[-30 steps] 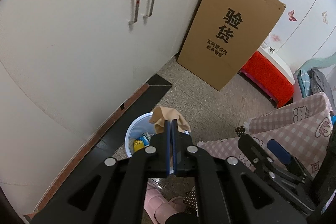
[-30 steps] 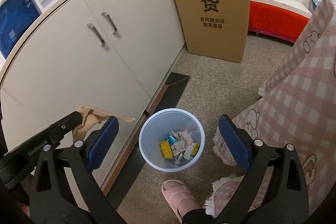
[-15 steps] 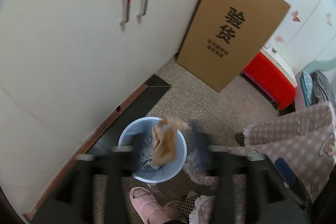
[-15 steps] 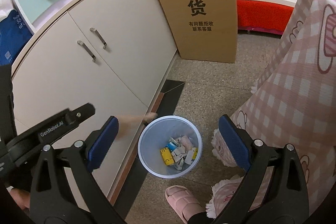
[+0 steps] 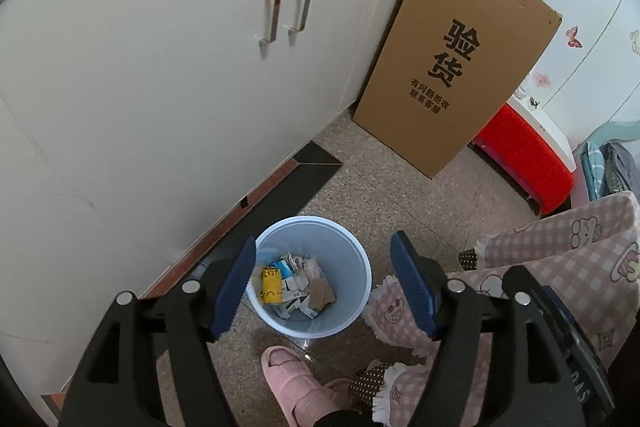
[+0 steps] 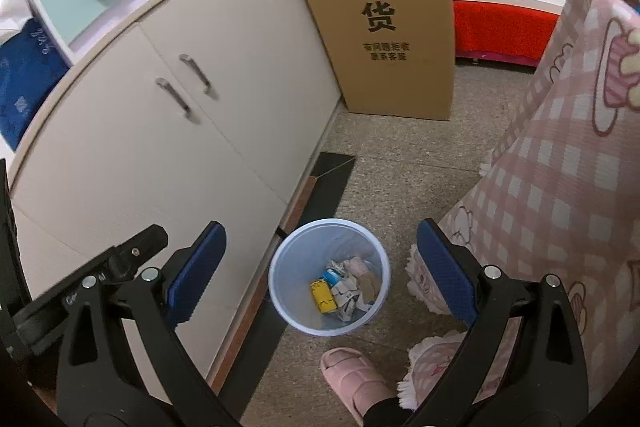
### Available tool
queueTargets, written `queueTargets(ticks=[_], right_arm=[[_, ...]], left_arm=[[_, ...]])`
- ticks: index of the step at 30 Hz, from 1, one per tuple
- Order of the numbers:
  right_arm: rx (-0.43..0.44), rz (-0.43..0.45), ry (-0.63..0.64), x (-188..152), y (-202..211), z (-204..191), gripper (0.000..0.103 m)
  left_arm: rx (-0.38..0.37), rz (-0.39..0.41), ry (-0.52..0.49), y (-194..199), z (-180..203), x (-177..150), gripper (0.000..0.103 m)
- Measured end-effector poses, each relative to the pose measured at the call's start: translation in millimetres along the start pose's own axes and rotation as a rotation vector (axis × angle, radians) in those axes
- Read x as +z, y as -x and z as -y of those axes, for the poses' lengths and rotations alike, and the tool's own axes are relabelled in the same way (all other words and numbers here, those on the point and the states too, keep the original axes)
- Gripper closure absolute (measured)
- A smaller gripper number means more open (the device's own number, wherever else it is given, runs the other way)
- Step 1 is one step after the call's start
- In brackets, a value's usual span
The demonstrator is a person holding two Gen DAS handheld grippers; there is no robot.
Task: Collect trash
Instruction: 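Move both tools back over the table toward the remaining trash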
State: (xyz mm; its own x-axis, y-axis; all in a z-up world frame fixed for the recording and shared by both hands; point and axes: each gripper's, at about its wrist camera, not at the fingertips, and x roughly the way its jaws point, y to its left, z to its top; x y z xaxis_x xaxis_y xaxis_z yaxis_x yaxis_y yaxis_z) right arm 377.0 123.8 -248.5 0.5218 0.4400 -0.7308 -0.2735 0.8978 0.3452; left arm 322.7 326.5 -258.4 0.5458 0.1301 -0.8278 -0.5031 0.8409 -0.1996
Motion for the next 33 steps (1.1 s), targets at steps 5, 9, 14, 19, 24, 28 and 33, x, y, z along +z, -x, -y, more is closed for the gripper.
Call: queueTargets(ticks=[5,9,14,19,24,28,33], right_arm=[[0.057,0.047,0.055,5.6,41.4,-27.0,0.009],[0.105,0.110,0.082,12.6,91.2,-43.5,0.009],[0.105,0.191,0.076,19.9,151.7,-34.7,0.009],[0.048,0.252,0.059,25.2,202.4,-4.2,0.009],[-0.023,0.301,0.025,26.0,246.4,49.1,0.009],[-0.107,0.330,-0.009,25.1,276.0,99.9,0.009],[-0.200,0.335,-0.064,19.5,302.9,165.3,0.009]], left_arm=[[0.001,0.072,0.018,50.6,-14.0,-7.0,0.033],[-0.028,0.141,0.090,97.0,-23.2,-7.5,0.030],[-0.099,0.222,0.083,153.2,-2.1,-12.0,0.028],[-0.167,0.240,-0.014,184.6,50.4,-25.3,0.027],[-0.235,0.223,-0.139,202.5,112.7,-46.7,0.027],[-0.289,0.190,-0.247,208.5,169.0,-67.9,0.026],[-0.325,0.144,-0.359,201.1,228.5,-86.2,0.026]])
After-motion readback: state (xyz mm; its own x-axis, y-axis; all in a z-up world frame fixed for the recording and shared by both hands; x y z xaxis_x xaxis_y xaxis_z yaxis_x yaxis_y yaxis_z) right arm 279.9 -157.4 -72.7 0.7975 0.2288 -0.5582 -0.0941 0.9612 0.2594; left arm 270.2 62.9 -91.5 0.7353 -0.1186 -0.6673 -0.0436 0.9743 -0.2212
